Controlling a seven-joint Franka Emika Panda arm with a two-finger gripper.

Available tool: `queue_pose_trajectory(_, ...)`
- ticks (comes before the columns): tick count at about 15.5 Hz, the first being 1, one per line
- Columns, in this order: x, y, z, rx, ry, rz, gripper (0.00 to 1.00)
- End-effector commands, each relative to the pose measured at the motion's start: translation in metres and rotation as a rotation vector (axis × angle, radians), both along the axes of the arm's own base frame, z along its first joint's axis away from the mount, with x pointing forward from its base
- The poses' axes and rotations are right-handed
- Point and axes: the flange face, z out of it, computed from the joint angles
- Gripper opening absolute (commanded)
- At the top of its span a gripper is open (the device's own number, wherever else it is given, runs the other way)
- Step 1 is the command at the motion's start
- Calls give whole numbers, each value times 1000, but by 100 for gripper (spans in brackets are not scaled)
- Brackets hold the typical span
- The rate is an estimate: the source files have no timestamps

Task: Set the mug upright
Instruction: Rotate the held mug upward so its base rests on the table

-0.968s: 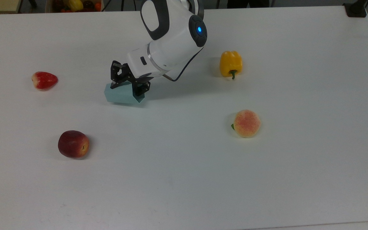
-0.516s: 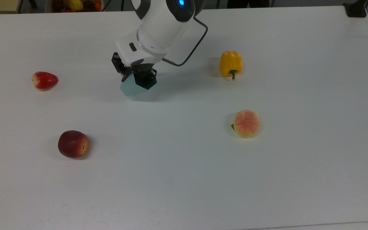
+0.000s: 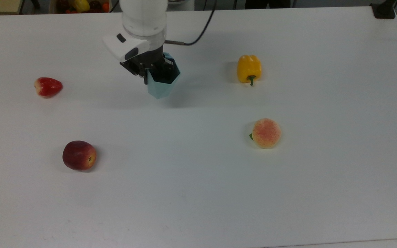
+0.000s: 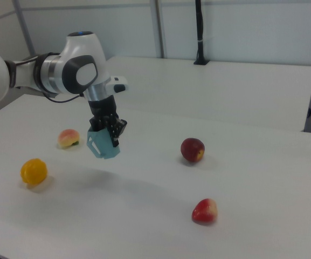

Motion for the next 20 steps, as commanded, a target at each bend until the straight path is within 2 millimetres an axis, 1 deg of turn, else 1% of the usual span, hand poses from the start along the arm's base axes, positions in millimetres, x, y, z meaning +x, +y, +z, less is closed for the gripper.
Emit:
queue_pose_trajectory(1, -2, -11, -8, 97, -2, 185, 0)
queue_pose_trajectory(2, -1, -17, -16, 110, 7, 215, 0)
queue_pose_trajectory(3, 0, -18, -26, 140, 12, 240, 0)
queue_pose_trajectory(5, 6, -30, -35, 194, -33, 246, 0)
queue_pose_trajectory(6, 6, -32, -42, 208, -40, 254, 0)
queue_pose_trajectory(8, 5, -34, -54, 209, -41, 259, 0)
queue_pose_trajectory(10, 9, -35, -70, 201, -51, 285, 0)
queue_pose_trajectory(16, 16, -32, -95, 189, -54, 312, 1)
queue_pose_trajectory(17, 16, -32, -98, 186, -48, 314, 8)
queue_pose_trajectory(19, 16, -29, -104, 183, -39, 321, 26)
queue_pose_trajectory(20, 16, -28, -105, 179, -33, 326, 39)
